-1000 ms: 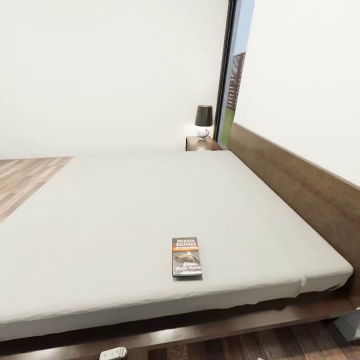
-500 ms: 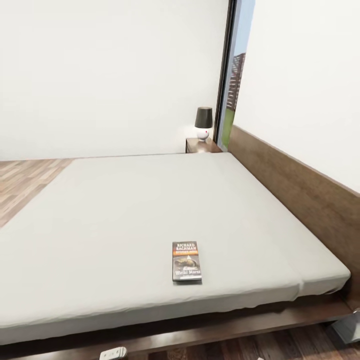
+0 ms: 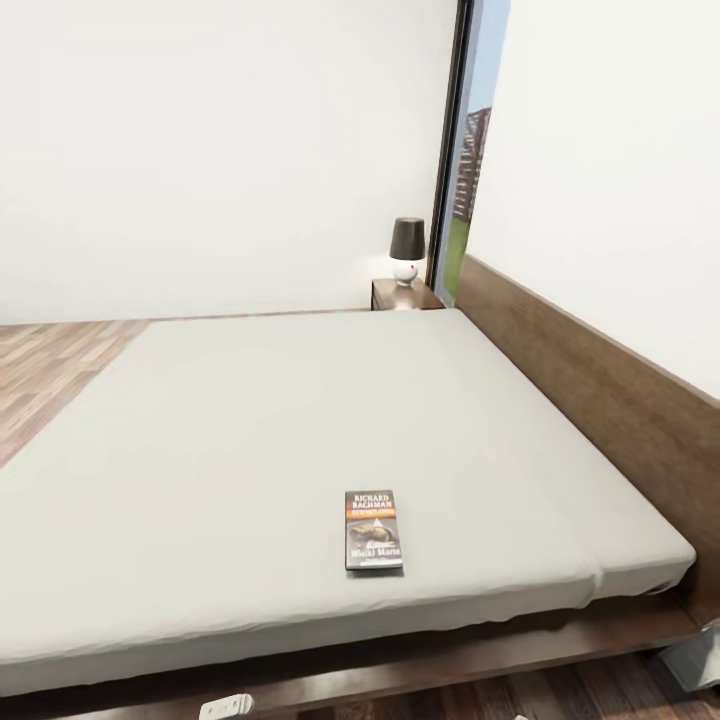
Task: In the bedroom, move the book from the bed onto either nightstand, and place the two sandals side by side next to the bed.
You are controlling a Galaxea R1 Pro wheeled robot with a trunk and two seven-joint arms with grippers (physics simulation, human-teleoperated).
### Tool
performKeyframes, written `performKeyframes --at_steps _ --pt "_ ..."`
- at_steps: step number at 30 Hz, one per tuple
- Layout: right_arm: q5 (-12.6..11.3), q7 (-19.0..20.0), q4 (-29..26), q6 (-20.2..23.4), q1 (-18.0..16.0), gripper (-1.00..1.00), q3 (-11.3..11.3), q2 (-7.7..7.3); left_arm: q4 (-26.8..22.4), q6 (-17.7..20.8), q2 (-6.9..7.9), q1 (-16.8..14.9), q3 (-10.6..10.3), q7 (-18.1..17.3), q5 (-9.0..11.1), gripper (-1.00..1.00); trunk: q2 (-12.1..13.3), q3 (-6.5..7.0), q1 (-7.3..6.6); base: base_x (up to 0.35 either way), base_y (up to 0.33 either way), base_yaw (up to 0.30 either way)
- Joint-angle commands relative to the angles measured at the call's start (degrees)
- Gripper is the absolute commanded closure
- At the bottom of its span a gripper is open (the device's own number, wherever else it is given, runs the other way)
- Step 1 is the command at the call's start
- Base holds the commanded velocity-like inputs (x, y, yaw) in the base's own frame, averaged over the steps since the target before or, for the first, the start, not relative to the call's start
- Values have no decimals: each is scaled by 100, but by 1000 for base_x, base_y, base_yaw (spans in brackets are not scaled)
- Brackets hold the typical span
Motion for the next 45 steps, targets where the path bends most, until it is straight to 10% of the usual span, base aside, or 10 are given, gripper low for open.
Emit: performKeyframes --at_steps 1,45 --pt "16 21 7 -16 -2 -100 -29 -2 9 -1 1 -4 9 -39 55 -100 39 14 -23 0 0 0" --pt "16 21 8 -16 -4 -100 -29 -25 9 -1 1 -4 9 -39 55 -100 1804 804 -990 0 0 0"
